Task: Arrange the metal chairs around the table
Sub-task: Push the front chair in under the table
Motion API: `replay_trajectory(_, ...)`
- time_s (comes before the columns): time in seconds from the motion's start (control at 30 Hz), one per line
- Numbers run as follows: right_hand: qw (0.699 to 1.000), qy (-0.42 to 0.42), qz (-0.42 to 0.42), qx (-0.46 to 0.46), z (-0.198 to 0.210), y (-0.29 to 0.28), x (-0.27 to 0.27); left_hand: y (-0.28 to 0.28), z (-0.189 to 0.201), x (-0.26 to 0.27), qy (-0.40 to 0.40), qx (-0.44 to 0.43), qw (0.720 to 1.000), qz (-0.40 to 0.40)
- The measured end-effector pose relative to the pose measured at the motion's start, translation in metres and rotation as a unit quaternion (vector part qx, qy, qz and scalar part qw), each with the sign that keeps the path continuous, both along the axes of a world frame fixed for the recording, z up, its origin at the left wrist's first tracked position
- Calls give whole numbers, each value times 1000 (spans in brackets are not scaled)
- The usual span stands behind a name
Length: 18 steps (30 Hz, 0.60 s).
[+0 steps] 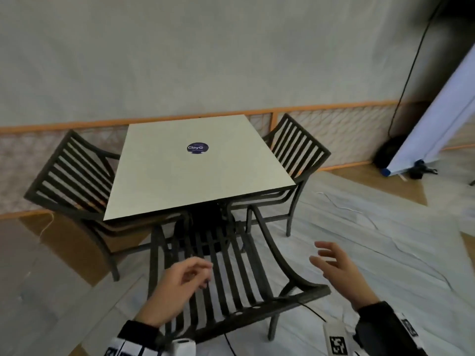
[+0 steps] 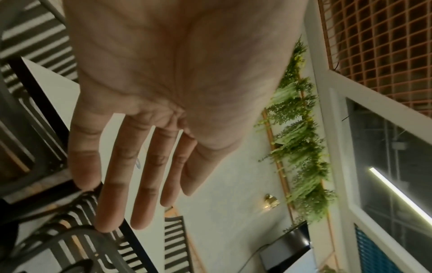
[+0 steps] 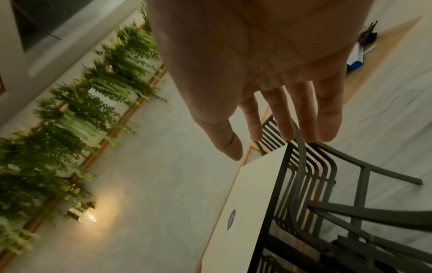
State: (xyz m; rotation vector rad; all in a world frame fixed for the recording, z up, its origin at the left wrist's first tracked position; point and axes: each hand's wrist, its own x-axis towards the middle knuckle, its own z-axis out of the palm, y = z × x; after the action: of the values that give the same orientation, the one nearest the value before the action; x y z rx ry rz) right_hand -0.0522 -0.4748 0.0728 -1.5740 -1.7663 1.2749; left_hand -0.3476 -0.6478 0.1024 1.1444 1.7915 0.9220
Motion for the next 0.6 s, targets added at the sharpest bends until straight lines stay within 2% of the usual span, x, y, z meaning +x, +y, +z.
replay_trajectory(0.17, 1000, -20, -20, 11, -8, 20, 60, 51, -4, 62, 25, -14, 999, -38)
replay_trajectory(0.27, 999, -45, -1, 23, -20, 49, 96, 95, -6, 99, 68, -20, 994, -84)
replay_trajectory(0.43, 993, -112, 42, 8, -40, 132, 158, 193, -11, 170, 92, -44, 979, -174)
replay_trajectory(0.6, 971, -205, 123, -19, -58, 223, 226, 284, -37, 235, 39, -97, 970, -219)
